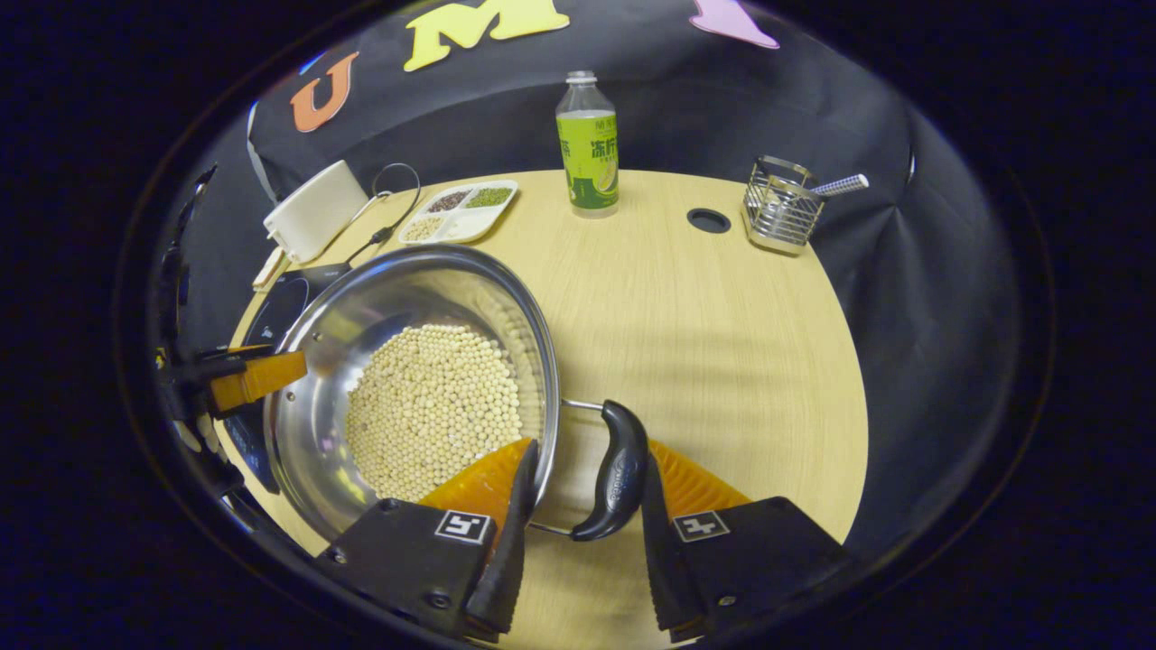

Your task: First push the handle of the pot to place it horizontally, then grasp the pot with both hands and set it on the induction cooktop.

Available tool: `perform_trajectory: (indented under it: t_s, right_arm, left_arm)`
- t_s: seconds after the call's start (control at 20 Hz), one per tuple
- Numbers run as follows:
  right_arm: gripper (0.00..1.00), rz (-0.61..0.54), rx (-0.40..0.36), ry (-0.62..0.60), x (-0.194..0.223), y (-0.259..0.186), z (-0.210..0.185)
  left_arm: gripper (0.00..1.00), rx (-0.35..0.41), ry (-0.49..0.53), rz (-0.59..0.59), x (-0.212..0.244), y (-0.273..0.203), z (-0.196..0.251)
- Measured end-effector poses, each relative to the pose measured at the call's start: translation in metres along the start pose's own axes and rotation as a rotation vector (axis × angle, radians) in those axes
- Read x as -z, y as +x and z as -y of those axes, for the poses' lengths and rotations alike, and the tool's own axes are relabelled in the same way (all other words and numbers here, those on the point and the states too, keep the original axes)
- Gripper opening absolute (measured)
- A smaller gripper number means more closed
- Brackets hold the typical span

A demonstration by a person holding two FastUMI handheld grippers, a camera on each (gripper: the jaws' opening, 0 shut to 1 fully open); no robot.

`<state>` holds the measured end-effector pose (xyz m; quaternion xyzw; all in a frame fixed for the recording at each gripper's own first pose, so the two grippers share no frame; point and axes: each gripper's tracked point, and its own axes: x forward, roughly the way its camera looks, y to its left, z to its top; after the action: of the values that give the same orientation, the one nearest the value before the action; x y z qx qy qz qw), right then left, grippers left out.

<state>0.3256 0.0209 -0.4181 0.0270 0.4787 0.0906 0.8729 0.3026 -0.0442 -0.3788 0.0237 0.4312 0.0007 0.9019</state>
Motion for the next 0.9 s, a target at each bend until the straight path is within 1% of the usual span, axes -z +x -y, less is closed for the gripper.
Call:
perform_trajectory:
  t_s: [0.05,0.15,0.2,0.25,0.4,0.55,0.9]
  right_arm:
    - [0.57,0.003,-0.003,0.006,0.0,0.0,0.0]
    - [0.58,0.007,-0.007,0.009,0.001,0.0,0.001]
    - [0.57,0.013,-0.007,0.012,-0.001,0.0,0.002]
    - [0.57,0.02,-0.008,0.013,-0.001,0.0,0.003]
    - [0.57,0.036,-0.007,-0.003,-0.004,-0.006,0.006]
    - [0.57,0.052,-0.001,-0.02,-0.011,-0.011,0.004]
    - [0.57,0.063,-0.036,-0.046,-0.02,-0.02,-0.023]
  left_arm:
    - [0.58,0.0,0.009,0.005,-0.001,0.0,0.0]
    - [0.59,0.01,0.001,0.006,-0.002,-0.002,0.002]
    - [0.68,0.014,-0.001,0.005,-0.001,-0.003,0.002]
    - [0.59,0.02,0.001,0.002,-0.001,-0.002,0.002]
    - [0.58,0.034,0.012,0.024,-0.006,-0.007,0.003]
    - [0.58,0.032,0.005,0.032,-0.009,-0.011,0.001]
    - [0.58,0.002,-0.019,0.051,-0.011,-0.034,-0.022]
